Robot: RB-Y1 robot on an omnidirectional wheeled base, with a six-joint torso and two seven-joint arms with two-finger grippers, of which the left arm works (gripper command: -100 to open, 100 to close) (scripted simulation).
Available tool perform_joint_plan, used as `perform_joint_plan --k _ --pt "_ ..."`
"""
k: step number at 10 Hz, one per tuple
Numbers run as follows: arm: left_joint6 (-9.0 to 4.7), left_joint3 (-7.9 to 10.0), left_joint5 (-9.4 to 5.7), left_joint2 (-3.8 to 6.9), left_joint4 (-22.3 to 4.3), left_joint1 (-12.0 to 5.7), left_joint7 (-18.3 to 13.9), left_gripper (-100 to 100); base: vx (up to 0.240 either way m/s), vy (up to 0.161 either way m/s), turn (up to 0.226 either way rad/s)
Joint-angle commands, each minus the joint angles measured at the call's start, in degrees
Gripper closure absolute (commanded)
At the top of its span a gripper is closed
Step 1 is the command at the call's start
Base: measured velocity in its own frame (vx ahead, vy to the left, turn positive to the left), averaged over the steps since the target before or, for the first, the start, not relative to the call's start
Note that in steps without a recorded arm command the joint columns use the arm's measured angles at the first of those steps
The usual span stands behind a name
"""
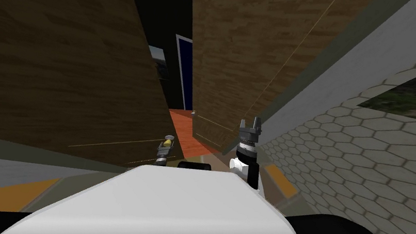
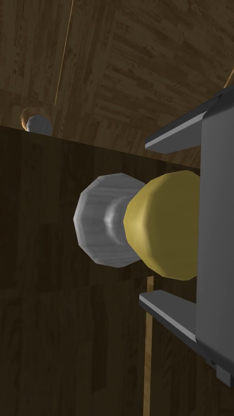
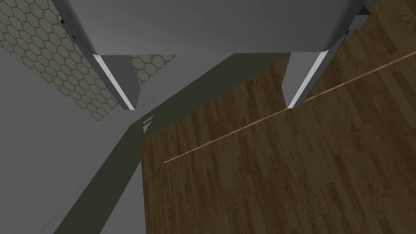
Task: Push the door open
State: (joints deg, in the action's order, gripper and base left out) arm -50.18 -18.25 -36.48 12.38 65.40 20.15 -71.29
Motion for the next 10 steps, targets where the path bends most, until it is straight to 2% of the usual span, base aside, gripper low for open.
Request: perform_joint_plan --k 1,6,7,10 --pt "-0.03 -0.03 0.01 0.02 0.03 0.07 -0.02 100 -0.015 -0.002 0.008" --pt "-0.03 -0.03 0.01 0.02 0.03 0.07 -0.02 100 -0.01 -0.002 -0.005" --pt "-0.38 1.98 -0.9 -0.53 -0.94 -1.36 0.99 100 0.055 0.014 -0.118" --pt "-1.04 4.37 -2.01 -1.37 -2.23 -2.83 2.28 100 0.093 0.027 -0.095"
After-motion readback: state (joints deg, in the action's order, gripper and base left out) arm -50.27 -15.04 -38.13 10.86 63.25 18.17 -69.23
